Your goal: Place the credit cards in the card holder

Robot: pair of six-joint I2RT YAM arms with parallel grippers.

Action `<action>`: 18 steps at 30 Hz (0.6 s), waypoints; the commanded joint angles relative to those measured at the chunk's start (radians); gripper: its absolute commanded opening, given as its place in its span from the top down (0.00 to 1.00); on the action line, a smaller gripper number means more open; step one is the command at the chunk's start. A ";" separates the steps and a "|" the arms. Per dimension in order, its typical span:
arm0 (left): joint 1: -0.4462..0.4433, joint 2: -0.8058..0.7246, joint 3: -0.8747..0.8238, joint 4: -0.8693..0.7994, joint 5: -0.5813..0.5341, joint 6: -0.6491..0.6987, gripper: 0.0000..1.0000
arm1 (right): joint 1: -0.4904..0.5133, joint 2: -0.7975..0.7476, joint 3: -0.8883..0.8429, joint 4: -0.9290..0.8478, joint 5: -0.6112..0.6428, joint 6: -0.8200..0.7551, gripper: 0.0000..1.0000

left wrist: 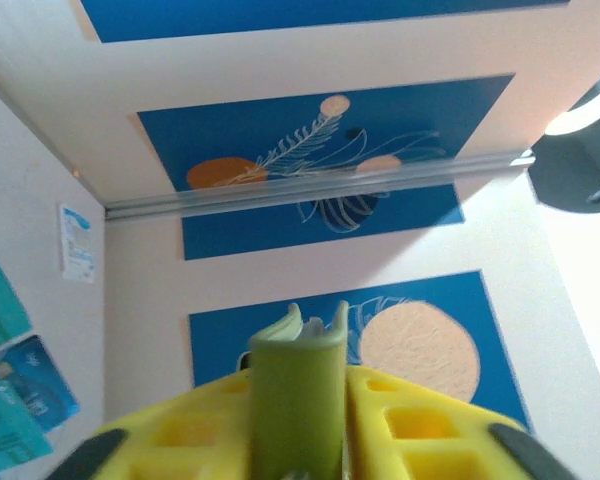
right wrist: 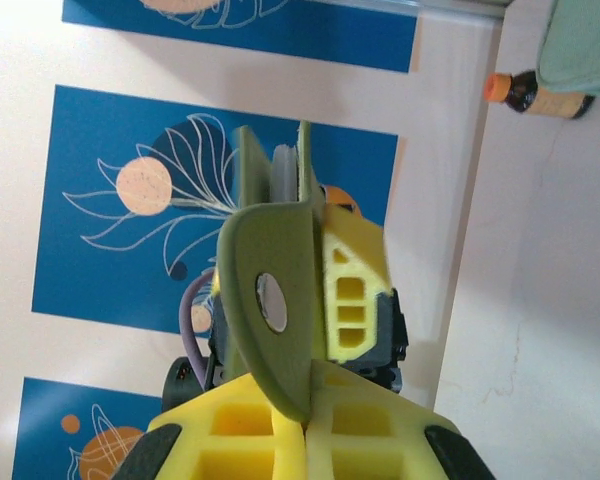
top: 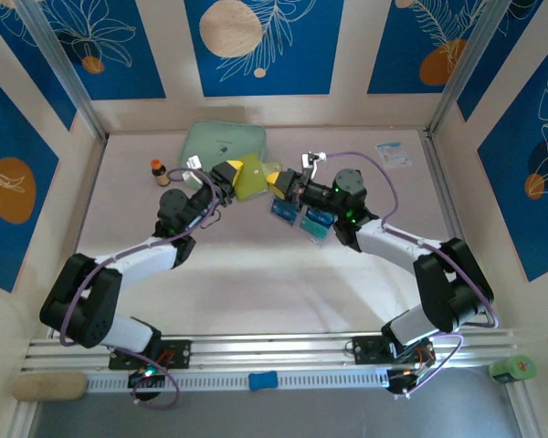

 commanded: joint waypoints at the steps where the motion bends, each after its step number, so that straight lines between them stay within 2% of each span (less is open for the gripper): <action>1: -0.008 0.009 -0.029 0.038 0.021 0.027 0.64 | 0.007 -0.033 -0.026 -0.016 -0.038 -0.029 1.00; 4: -0.004 0.009 -0.047 0.045 0.022 0.038 0.53 | 0.007 -0.058 -0.043 -0.071 -0.031 -0.057 1.00; 9: 0.008 0.013 -0.089 0.062 0.027 0.050 0.40 | 0.008 -0.088 -0.072 -0.130 -0.021 -0.086 1.00; 18: 0.034 0.011 -0.160 0.053 0.048 0.092 0.34 | 0.015 -0.110 -0.134 -0.189 0.013 -0.119 1.00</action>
